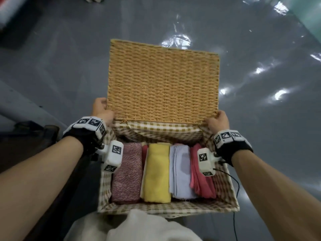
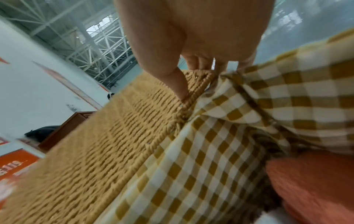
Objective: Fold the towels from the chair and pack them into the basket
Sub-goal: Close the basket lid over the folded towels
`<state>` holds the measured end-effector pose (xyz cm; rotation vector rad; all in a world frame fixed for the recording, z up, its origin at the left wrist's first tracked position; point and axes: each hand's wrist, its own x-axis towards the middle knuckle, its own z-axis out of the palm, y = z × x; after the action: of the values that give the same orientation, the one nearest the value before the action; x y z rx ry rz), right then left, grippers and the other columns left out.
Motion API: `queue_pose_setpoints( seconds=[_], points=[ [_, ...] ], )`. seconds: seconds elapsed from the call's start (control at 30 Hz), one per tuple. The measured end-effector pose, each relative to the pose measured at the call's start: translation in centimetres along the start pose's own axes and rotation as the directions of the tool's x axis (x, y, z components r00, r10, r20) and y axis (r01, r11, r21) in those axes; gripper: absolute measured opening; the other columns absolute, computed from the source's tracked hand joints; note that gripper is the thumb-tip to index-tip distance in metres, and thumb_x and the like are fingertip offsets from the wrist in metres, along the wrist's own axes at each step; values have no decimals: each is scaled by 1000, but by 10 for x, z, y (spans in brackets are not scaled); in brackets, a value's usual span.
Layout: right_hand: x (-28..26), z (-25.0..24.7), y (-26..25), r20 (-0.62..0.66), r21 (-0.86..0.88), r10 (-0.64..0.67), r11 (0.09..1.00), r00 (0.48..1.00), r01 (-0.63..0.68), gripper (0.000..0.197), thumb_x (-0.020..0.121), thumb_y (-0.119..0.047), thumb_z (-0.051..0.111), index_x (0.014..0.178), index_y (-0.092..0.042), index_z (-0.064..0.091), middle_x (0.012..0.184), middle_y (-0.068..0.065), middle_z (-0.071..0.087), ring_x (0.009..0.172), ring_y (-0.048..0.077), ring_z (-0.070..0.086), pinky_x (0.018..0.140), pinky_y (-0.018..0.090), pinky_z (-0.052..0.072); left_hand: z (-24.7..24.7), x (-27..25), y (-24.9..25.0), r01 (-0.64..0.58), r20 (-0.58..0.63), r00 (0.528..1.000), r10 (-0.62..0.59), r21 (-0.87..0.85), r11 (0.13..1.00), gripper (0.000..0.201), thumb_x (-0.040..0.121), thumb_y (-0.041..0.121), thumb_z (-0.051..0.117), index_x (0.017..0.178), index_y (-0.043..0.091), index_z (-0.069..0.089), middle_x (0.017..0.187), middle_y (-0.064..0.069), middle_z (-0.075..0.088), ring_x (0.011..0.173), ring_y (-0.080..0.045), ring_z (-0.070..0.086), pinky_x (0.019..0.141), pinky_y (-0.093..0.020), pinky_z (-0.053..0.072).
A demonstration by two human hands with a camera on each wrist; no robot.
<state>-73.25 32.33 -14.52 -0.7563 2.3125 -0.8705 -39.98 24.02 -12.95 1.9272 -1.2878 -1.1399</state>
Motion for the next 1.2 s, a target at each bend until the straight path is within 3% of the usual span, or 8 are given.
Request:
queue_pose_setpoints(
  seconds=[0.1,0.17,0.37,0.53,0.7,0.9,1.07,1.2],
  points=[
    [1,-13,-5,-33,-64,-56,996,998,54,35,84,-26,55,115,-14,63,115,12,65,113,32,55,102,42,43,-12,1,4,3,46,999,4,-134,991,41,90,-2,52,129,6,43,100,-8,50,96,-25,49,83,-37,43],
    [-4,-23,-2,-45,-66,-104,993,994,101,40,92,-37,48,119,-12,62,126,19,57,119,33,50,106,45,38,-20,-7,7,62,100,995,-31,-327,943,17,95,9,41,105,11,55,88,-7,56,91,-25,52,79,-37,45],
    [-49,-68,-3,206,666,-11,735,978,-132,54,94,-61,34,95,-13,58,71,7,50,53,21,48,52,28,37,-53,-50,0,200,197,973,-121,-455,867,50,94,59,30,95,19,58,98,-2,55,87,-17,52,82,-39,46],
    [-92,-109,19,471,656,-163,721,867,-221,59,92,-62,32,105,-15,63,79,3,64,63,16,56,56,25,41,-82,-93,-7,318,519,854,-26,-482,816,31,95,35,43,102,11,62,95,-6,64,70,-16,63,65,-29,54],
    [-125,-124,60,553,655,-242,718,797,-236,42,83,-19,58,124,-10,58,110,8,69,85,17,68,71,27,57,-87,-126,-38,227,434,901,-13,-445,866,44,90,-1,50,133,5,45,116,-9,63,81,-10,67,68,-20,55],
    [-137,-124,97,393,524,-173,849,903,-66,52,78,-9,68,129,-7,55,110,8,71,87,15,71,70,21,56,-75,-152,-65,-25,417,904,91,-161,987,39,91,7,56,130,9,49,121,-12,63,100,-20,64,91,-36,51],
    [-139,-105,112,182,-3,-231,972,956,235,46,89,-12,65,133,-16,54,104,-8,63,66,-12,62,52,4,45,-53,-164,-86,-174,366,927,86,213,961,57,82,21,70,133,18,45,125,-6,54,108,-21,57,99,-39,44],
    [-141,-83,127,176,-253,-237,927,956,276,58,89,-21,65,141,-17,41,130,7,53,107,20,57,95,36,47,-33,-170,-99,-131,252,966,51,314,940,78,78,21,74,143,26,30,134,-11,28,127,-27,35,111,-39,28]
  ],
)
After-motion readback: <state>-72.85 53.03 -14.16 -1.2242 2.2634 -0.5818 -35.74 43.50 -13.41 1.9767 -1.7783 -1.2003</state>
